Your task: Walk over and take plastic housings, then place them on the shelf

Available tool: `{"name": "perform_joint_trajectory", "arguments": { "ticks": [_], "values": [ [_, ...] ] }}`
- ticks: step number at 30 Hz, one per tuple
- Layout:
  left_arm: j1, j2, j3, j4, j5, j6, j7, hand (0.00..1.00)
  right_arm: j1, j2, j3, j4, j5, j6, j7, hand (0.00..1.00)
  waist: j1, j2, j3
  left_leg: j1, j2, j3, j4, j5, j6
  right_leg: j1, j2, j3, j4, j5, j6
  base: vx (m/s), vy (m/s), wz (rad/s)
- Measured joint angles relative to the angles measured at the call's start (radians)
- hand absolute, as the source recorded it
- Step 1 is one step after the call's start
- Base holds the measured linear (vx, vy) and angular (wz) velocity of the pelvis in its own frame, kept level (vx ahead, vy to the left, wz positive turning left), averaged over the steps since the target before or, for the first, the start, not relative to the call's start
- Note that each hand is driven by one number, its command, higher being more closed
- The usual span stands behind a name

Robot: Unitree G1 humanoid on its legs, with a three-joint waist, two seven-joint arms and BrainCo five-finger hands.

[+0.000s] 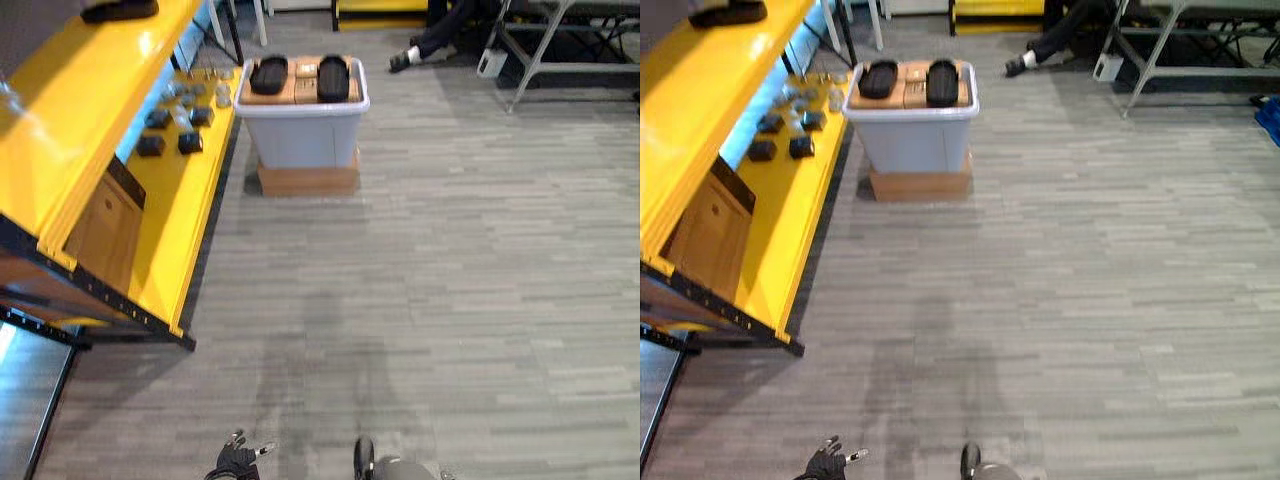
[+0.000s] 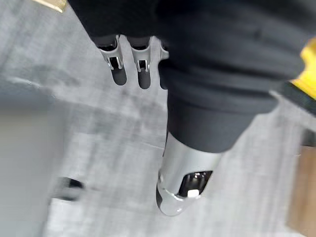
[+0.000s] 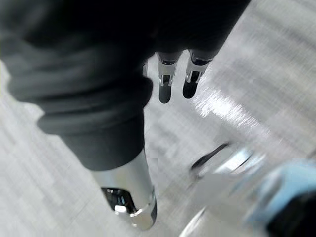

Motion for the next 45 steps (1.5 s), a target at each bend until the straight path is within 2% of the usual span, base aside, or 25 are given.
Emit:
{"name": "perform_joint_trajectory", "arguments": {
  "ticks": [2,4,6,7,10,11,12,13,14,16,17,19,21,22,23,24,27,28,31,33,35,36,40,42,45],
  "values": [
    [0.005,-0.005,0.024,-0.025,-0.027,-0.009,-0.004,0.00,-0.051,-0.016,-0.001,0.009,0.000,0.001,0.000,0.00,0.035,0.002,0.001,-0.131,-0.024,0.029,-0.080,-0.050,0.016,0.051,-0.008,0.058,-0.051,-0.021,-0.001,0.54,-0.011,-0.70],
    [0.005,0.004,0.026,-0.043,-0.048,-0.021,-0.015,0.00,-0.127,-0.030,-0.014,0.016,-0.003,0.001,-0.001,0.00,0.062,-0.004,0.011,-0.237,-0.090,0.016,-0.426,-0.037,0.038,0.094,-0.044,0.106,-0.060,-0.081,0.020,0.52,0.099,-0.71],
    [0.018,0.007,0.015,-0.039,-0.047,-0.021,-0.017,0.00,-0.141,-0.051,-0.008,0.016,-0.015,-0.001,-0.005,0.00,0.070,0.017,0.000,-0.278,-0.100,-0.020,-0.725,0.051,0.022,0.146,-0.051,0.117,-0.077,-0.135,0.040,0.56,0.177,-0.38],
    [0.028,0.016,0.015,-0.036,-0.048,-0.020,-0.017,0.00,-0.138,-0.054,0.002,0.018,-0.024,-0.001,-0.008,0.00,0.086,0.010,-0.006,-0.297,-0.107,-0.020,-0.696,0.133,0.032,0.187,-0.067,0.131,-0.078,-0.171,0.059,0.55,0.207,-0.30],
    [0.039,0.043,0.019,0.009,-0.035,-0.013,-0.015,0.00,-0.117,-0.048,0.017,0.031,-0.035,-0.005,-0.009,0.00,0.092,-0.033,-0.028,-0.258,-0.192,-0.061,-0.666,0.198,0.180,0.123,-0.127,0.136,0.179,-0.203,0.131,0.74,0.224,-0.05],
    [0.039,0.055,0.017,0.033,-0.034,-0.007,-0.016,0.00,-0.115,-0.039,0.013,0.038,-0.035,-0.005,-0.008,0.00,0.087,-0.042,-0.022,-0.214,-0.204,-0.060,-0.674,0.183,0.199,0.058,-0.135,0.142,0.367,-0.170,0.187,0.75,0.233,0.19],
    [0.046,0.066,0.016,0.044,-0.033,0.000,-0.016,0.00,-0.111,-0.024,0.012,0.048,-0.035,-0.005,-0.008,0.00,0.079,-0.059,-0.011,-0.147,-0.214,-0.063,-0.690,0.153,0.208,0.000,-0.150,0.152,0.556,-0.078,0.311,0.76,0.183,0.30],
    [0.057,0.076,0.011,0.048,-0.027,0.007,-0.016,0.00,-0.090,-0.001,0.013,0.049,-0.035,-0.005,-0.004,0.00,0.064,-0.072,0.002,-0.047,-0.226,-0.080,-0.727,0.116,0.221,-0.071,-0.164,0.154,0.780,0.119,0.373,0.59,0.097,0.30],
    [0.059,0.082,0.004,0.049,-0.021,0.015,-0.012,0.00,-0.081,0.006,0.013,0.051,-0.036,-0.005,-0.001,0.00,0.062,-0.077,0.007,0.003,-0.231,-0.082,-0.746,0.109,0.225,-0.103,-0.178,0.135,0.864,0.099,0.363,0.72,0.072,0.30],
    [0.057,0.084,-0.029,0.049,-0.018,0.021,-0.001,0.00,-0.054,0.004,0.034,0.048,-0.039,-0.005,0.003,0.00,0.056,-0.065,0.010,0.153,-0.225,-0.106,-0.817,0.096,0.241,-0.194,-0.223,0.024,0.947,-0.047,0.240,0.69,0.030,0.23],
    [0.042,0.081,-0.048,0.049,-0.018,0.020,0.000,0.00,-0.037,0.002,0.039,0.042,-0.036,-0.007,0.007,0.00,0.036,-0.048,0.007,0.238,-0.200,-0.128,-0.865,0.083,0.235,-0.251,-0.211,-0.015,0.872,-0.126,0.191,0.83,-0.045,0.53],
    [-0.008,0.076,-0.063,0.046,-0.018,0.019,0.000,0.00,-0.013,-0.007,0.050,0.032,-0.039,-0.007,0.010,0.00,0.004,-0.030,0.001,0.311,-0.152,-0.163,-0.901,0.064,0.222,-0.348,-0.162,-0.031,0.654,-0.161,0.182,0.78,-0.140,0.72],
    [-0.068,0.069,-0.065,0.013,-0.018,0.006,0.001,0.00,0.031,-0.003,0.050,0.029,-0.039,-0.006,0.011,0.00,-0.020,-0.042,-0.008,0.390,-0.117,-0.189,-0.947,0.035,0.175,-0.425,-0.149,-0.010,0.183,-0.040,0.198,0.91,-0.331,0.85],
    [-0.080,0.058,-0.064,0.002,-0.018,-0.002,0.002,0.00,0.057,-0.005,0.047,0.032,-0.039,-0.004,0.011,0.00,-0.028,-0.042,-0.012,0.423,-0.113,-0.194,-0.955,0.016,0.148,-0.447,-0.153,0.007,0.160,0.091,0.205,0.90,-0.380,0.72],
    [-0.082,0.044,-0.063,-0.001,-0.018,-0.005,0.003,0.00,0.067,-0.006,0.034,0.037,-0.039,-0.003,0.010,0.00,-0.036,-0.031,-0.023,0.442,-0.091,-0.195,-0.938,0.009,0.137,-0.447,-0.129,0.033,0.204,0.152,0.118,0.91,-0.389,0.28],
    [-0.077,0.017,-0.059,-0.010,-0.018,-0.008,0.003,0.00,0.067,-0.005,-0.001,0.022,-0.039,-0.002,0.011,0.00,-0.035,0.017,-0.031,0.417,-0.054,-0.187,-0.839,0.023,0.117,-0.446,-0.094,0.020,0.273,0.077,0.101,0.70,-0.288,0.03],
    [-0.065,-0.026,0.000,-0.054,-0.020,-0.012,0.004,0.00,0.077,0.006,-0.031,0.005,-0.039,0.002,0.014,0.00,-0.035,0.042,-0.010,0.244,-0.016,-0.214,-0.285,0.147,-0.033,-0.292,-0.048,-0.008,0.288,-0.034,0.048,0.75,-0.270,0.08],
    [-0.047,-0.035,0.010,-0.072,-0.022,-0.015,0.003,0.00,0.082,0.006,-0.029,0.003,-0.039,0.003,0.013,0.00,-0.026,0.042,-0.007,0.156,0.002,-0.204,-0.047,0.128,-0.060,-0.183,-0.020,-0.009,0.233,-0.040,0.039,0.63,-0.172,0.10],
    [-0.005,-0.037,0.015,-0.069,-0.039,-0.015,0.003,0.00,0.076,0.011,-0.033,-0.013,-0.038,0.003,0.007,0.00,0.002,0.004,-0.004,0.007,0.018,-0.060,0.052,0.024,0.007,0.030,-0.028,0.019,0.081,-0.043,0.035,0.61,-0.082,-0.10],
    [0.016,-0.025,0.018,-0.063,-0.054,-0.019,0.002,0.00,0.051,0.007,-0.052,-0.024,-0.038,0.001,0.007,0.00,0.029,0.002,-0.004,-0.070,0.000,0.020,-0.232,-0.032,0.012,0.099,-0.058,0.048,0.029,-0.054,0.055,0.49,0.051,-0.45],
    [0.032,-0.028,0.028,-0.052,-0.069,-0.022,0.003,0.00,0.042,0.007,-0.071,-0.035,-0.038,-0.001,0.007,0.00,0.045,0.005,-0.005,-0.091,-0.035,0.027,-0.592,0.010,0.042,0.148,-0.088,0.052,-0.004,-0.085,0.101,0.51,0.166,-0.38],
    [0.039,-0.030,0.027,-0.052,-0.078,-0.026,0.001,0.00,0.049,0.001,-0.069,-0.036,-0.038,-0.002,0.005,0.00,0.052,0.005,-0.008,-0.089,-0.061,0.021,-0.719,0.177,0.057,0.181,-0.102,0.053,-0.022,-0.120,0.128,0.56,0.226,0.03],
    [0.023,0.002,0.006,-0.010,-0.077,-0.030,-0.001,0.00,0.033,0.017,0.021,-0.027,-0.038,0.000,-0.002,0.00,0.037,-0.033,-0.038,-0.082,-0.140,0.000,-0.745,0.175,0.105,0.179,-0.167,0.055,0.006,-0.083,0.154,0.46,0.196,0.33],
    [0.023,0.023,0.004,0.002,-0.077,-0.028,-0.003,0.00,0.017,0.014,0.054,-0.033,-0.038,-0.005,-0.002,0.00,0.049,-0.042,-0.046,-0.032,-0.152,0.005,-0.767,0.169,0.121,0.145,-0.167,0.094,0.136,-0.057,0.170,0.40,0.163,0.22],
    [0.035,0.062,-0.027,0.019,-0.076,-0.014,0.000,0.00,-0.023,0.017,0.107,-0.035,-0.034,-0.009,0.000,0.00,0.045,-0.045,-0.037,0.110,-0.138,-0.001,-0.869,0.138,0.125,-0.031,-0.166,0.111,0.583,-0.025,0.262,0.39,0.109,0.01]
  ]
}}
